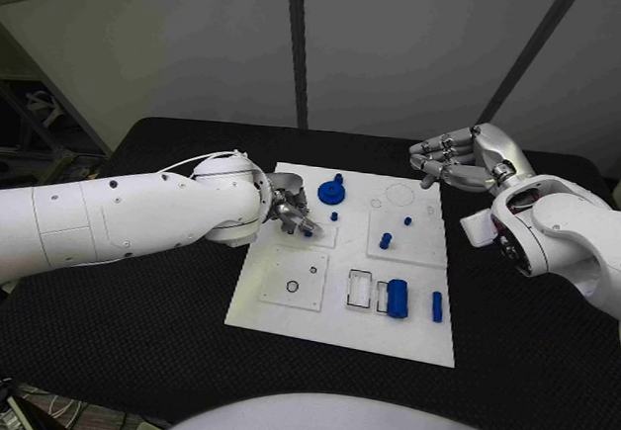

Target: Assemble the parts on the task board

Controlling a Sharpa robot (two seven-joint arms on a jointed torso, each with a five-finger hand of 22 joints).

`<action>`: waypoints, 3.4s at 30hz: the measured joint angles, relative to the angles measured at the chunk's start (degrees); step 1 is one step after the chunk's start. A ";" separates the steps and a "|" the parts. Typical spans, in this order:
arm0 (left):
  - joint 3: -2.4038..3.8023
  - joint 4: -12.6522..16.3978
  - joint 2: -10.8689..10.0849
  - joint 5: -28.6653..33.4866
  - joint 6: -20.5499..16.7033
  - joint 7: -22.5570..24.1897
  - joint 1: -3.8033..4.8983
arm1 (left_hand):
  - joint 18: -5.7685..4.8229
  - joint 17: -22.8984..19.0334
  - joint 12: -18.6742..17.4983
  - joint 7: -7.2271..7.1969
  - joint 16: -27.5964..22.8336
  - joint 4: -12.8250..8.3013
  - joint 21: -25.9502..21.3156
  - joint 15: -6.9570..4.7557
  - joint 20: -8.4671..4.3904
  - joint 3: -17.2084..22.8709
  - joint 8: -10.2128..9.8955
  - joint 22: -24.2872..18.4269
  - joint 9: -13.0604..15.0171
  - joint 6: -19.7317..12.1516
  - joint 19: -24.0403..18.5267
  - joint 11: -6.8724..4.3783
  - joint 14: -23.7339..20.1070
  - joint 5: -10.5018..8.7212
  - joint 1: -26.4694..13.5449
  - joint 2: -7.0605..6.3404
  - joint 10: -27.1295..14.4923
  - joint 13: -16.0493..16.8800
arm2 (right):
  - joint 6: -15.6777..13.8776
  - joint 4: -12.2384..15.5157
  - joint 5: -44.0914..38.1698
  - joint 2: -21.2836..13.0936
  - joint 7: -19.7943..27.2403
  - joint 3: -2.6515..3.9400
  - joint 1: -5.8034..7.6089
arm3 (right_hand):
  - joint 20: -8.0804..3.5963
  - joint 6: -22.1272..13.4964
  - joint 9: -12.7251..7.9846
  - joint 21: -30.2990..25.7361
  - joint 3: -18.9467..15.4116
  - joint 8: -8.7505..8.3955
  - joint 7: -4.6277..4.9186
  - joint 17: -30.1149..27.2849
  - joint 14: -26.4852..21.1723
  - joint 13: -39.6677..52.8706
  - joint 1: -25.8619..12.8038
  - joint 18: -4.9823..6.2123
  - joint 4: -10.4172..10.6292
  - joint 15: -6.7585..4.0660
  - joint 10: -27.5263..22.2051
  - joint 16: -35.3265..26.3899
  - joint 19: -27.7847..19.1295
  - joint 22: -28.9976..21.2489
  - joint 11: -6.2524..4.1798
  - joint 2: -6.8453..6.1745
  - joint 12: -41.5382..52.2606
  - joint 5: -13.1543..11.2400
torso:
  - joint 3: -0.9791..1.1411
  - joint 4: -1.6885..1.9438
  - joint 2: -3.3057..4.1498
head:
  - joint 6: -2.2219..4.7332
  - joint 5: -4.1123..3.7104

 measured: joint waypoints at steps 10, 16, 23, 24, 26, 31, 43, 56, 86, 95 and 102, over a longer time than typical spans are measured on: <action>0.00 -0.34 0.45 -0.05 0.42 0.00 0.00 | 0.00 0.00 0.40 0.00 0.00 -0.73 0.00 0.00 -0.20 0.41 0.40 0.00 0.47 0.00 0.20 -0.20 0.00 0.00 1.43 0.23 0.20 0.14 | 0.02 0.03 0.00 0.03 0.00 0.00 0.00 | 0.00 -0.13 0.00 0.00 0.00 0.00 0.13 -0.04 0.00 0.00 0.00 0.00 0.00 0.00 0.00 0.01 0.00 -0.05 0.00 0.00 0.00 0.31 | -0.01 0.00 0.05 | -0.09 -0.01; 0.00 -0.22 0.45 -0.07 0.57 0.00 0.03 | 0.00 0.00 0.41 -0.58 0.00 -2.61 0.27 -0.42 -0.41 2.29 1.06 0.00 1.05 0.06 0.41 -0.51 0.00 0.28 4.61 0.94 0.34 0.04 | 0.03 0.04 0.00 0.01 0.00 0.00 0.00 | 0.00 -0.21 0.00 0.00 0.00 0.00 0.21 -0.04 0.00 -0.07 0.00 0.00 0.00 0.00 0.00 0.01 0.00 -0.04 0.00 0.00 0.00 0.44 | -0.03 0.00 0.04 | -0.14 -0.08; 0.06 0.19 0.18 0.13 0.47 0.00 0.09 | 0.00 0.00 0.41 -1.16 0.00 -4.68 0.28 -1.05 -0.82 7.84 1.54 0.00 1.56 -0.37 0.82 -1.13 -0.19 0.32 8.17 1.25 0.33 -0.18 | 0.03 0.03 0.00 0.02 0.00 0.00 0.00 | 0.00 -0.21 0.00 0.00 0.00 0.00 0.21 -0.04 0.00 -0.07 0.00 0.00 0.00 0.00 0.00 -0.21 0.00 -0.05 0.00 0.00 0.00 0.54 | -0.05 0.02 0.03 | -0.05 -0.04; 0.06 0.26 0.14 0.18 0.42 0.00 0.09 | 0.00 0.00 0.41 -1.16 0.00 -4.22 0.27 -1.05 -0.82 8.30 1.65 0.00 1.72 -0.38 0.82 -1.13 -0.20 0.34 8.47 1.20 0.32 0.04 | 0.04 0.02 0.00 0.03 0.00 0.00 0.00 | 0.00 -0.21 0.00 0.00 0.00 0.00 0.21 -0.04 0.00 -0.07 0.00 0.00 0.00 0.00 0.00 -0.21 0.00 -0.08 0.00 0.00 0.00 0.54 | -0.06 0.04 0.03 | -0.04 -0.03; 0.04 0.37 0.05 0.31 0.28 0.00 0.08 | 0.00 0.00 0.41 -1.26 0.00 -2.99 0.50 -1.05 -0.96 9.53 2.29 0.00 1.73 -0.71 0.96 -1.01 -0.19 0.45 8.60 1.20 0.45 0.25 | 0.04 0.00 0.00 0.07 0.00 0.00 0.00 | 0.00 -0.21 0.00 0.00 0.00 0.00 0.21 -0.05 0.00 -0.07 0.00 0.00 0.00 0.00 0.00 -0.21 0.00 -0.09 0.00 0.00 0.00 0.54 | -0.07 0.04 0.03 | -0.01 0.00; 0.02 0.56 -0.15 0.56 -0.10 -0.03 0.04 | 0.00 0.00 0.69 -1.30 0.00 -1.62 0.50 -1.05 -1.02 13.24 3.83 0.00 4.33 -0.94 1.02 -1.00 -0.19 0.46 7.35 -0.03 1.06 0.25 | 0.06 -0.02 0.00 0.11 0.01 0.00 0.00 | 0.00 -0.21 0.00 0.00 0.00 0.00 0.21 -0.08 0.00 -0.07 0.00 0.01 0.00 0.00 0.00 -0.21 0.00 -0.09 0.00 0.00 0.00 0.65 | -0.06 0.05 0.03 | 0.03 0.03; 0.16 1.30 -0.67 0.85 -0.54 -0.06 0.29 | 0.00 0.00 0.87 -1.16 0.00 -3.01 0.49 -1.05 -1.02 21.03 4.67 0.00 5.95 -2.24 1.02 -0.80 -0.19 0.45 4.15 -1.85 1.25 0.22 | 0.11 -0.08 0.00 0.19 0.02 0.00 0.00 | 0.00 -0.21 0.00 0.00 0.00 0.00 0.21 -0.08 0.00 -0.06 0.00 0.00 0.00 0.00 0.00 -0.20 0.00 -0.09 0.00 0.00 0.00 0.78 | -0.02 0.05 0.04 | -0.02 0.09; 0.48 1.45 -1.15 1.65 -0.26 -0.06 2.27 | 0.00 0.00 1.08 -0.45 0.00 -3.53 0.49 -1.04 -1.02 25.08 5.17 0.00 7.49 -2.95 1.02 -0.62 -0.19 1.07 2.74 -2.81 1.44 0.26 | 0.14 -0.18 0.00 0.29 0.03 0.00 0.00 | 0.00 -0.21 0.00 0.00 0.00 0.00 0.20 -0.07 0.00 -0.06 0.00 0.00 0.00 0.00 0.00 -0.20 0.00 -0.08 0.00 0.00 0.00 0.78 | -0.02 0.04 0.04 | 0.01 0.09; -6.08 -10.36 6.83 18.19 13.77 -0.31 10.44 | 0.01 0.00 1.34 -0.27 0.00 -3.69 -0.27 -1.03 -0.82 25.84 5.50 0.00 8.98 -3.11 0.38 -0.61 -0.18 2.81 2.16 -2.95 2.06 0.62 | 0.19 -0.36 0.00 0.61 0.02 0.00 0.00 | 0.00 -0.20 0.00 0.00 0.00 0.00 0.21 -0.07 0.00 -0.09 0.00 0.01 0.00 0.00 0.00 -0.18 0.00 -0.07 0.00 0.00 0.00 0.78 | 0.07 0.01 -0.01 | -0.25 0.26; -7.31 -9.23 6.90 16.91 10.78 -0.33 10.52 | 0.00 0.00 1.69 -0.67 0.00 -3.30 0.20 -0.93 -1.04 26.24 6.01 0.00 10.75 -2.71 0.61 -0.71 -0.07 8.79 0.78 -3.86 2.61 0.93 | 0.19 -0.36 0.00 0.61 0.02 0.00 0.00 | 0.00 -0.20 0.00 0.00 0.00 0.00 0.20 -0.07 0.00 -0.09 0.00 0.00 0.00 0.00 0.00 -0.17 0.00 -0.07 0.00 0.00 0.00 0.78 | 0.02 0.04 -0.01 | -0.16 0.36; -7.69 -8.80 6.81 15.15 9.51 -0.37 10.51 | 0.00 0.00 2.19 -0.68 0.00 -3.30 0.39 -0.89 -1.04 26.24 6.28 0.00 11.34 -2.70 0.60 -0.78 -0.03 10.28 0.32 -3.99 2.71 1.48 | 0.19 -0.39 0.00 0.61 0.02 0.00 0.00 | 0.00 -0.20 0.00 0.00 0.00 0.00 0.21 -0.06 0.00 -0.09 0.00 0.01 0.00 0.00 0.00 -0.17 0.00 -0.07 0.00 0.00 0.00 0.78 | -0.01 0.05 0.00 | -0.21 0.47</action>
